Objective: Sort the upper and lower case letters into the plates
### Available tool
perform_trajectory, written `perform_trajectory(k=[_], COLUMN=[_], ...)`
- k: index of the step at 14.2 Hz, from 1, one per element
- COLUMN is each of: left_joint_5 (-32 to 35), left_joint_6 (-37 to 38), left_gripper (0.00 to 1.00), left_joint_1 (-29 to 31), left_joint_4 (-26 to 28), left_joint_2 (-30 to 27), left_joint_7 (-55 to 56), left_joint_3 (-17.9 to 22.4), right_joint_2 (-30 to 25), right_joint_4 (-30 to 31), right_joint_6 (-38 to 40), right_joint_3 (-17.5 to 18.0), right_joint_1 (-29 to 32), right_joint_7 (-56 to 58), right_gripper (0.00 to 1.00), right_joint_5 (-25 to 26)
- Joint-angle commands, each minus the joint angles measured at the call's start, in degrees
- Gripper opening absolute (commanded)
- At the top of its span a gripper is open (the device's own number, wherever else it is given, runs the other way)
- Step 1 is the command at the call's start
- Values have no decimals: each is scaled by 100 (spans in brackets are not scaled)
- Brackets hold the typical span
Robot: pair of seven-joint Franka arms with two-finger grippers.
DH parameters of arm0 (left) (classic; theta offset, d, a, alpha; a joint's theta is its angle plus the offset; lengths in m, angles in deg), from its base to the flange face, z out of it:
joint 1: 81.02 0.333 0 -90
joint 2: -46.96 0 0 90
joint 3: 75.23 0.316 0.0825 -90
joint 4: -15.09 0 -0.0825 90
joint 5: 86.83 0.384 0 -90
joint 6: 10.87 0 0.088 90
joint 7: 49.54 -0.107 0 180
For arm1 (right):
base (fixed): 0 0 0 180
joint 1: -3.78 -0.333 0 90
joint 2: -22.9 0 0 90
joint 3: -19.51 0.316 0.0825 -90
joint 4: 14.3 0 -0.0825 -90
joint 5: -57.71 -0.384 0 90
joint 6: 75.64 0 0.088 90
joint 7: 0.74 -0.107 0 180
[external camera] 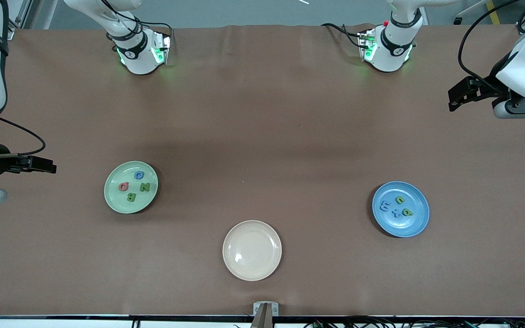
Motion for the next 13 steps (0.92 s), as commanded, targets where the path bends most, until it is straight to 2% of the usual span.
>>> perform_trajectory(k=[1,6,13], left_joint_5=[-46,-37,-37], left_joint_6=[-22,-22,-22], left_gripper=[100,100,100], left_joint_1=[-1,-1,-9], left_joint_4=[43,43,43], left_joint_2=[-50,-50,-50], left_joint_7=[48,30,30], left_joint_3=[-22,-30,-39], right_joint_2=[-30,-153,-1346], right_joint_4=[-26,27,1132], right_joint_6=[150,221,46], right_joint_3=[8,-10,-19], right_joint_1=[-98,-73,-64], right_joint_7=[-2,-2,6], right_gripper=[100,100,100], right_joint_5=[-55,-55,-55])
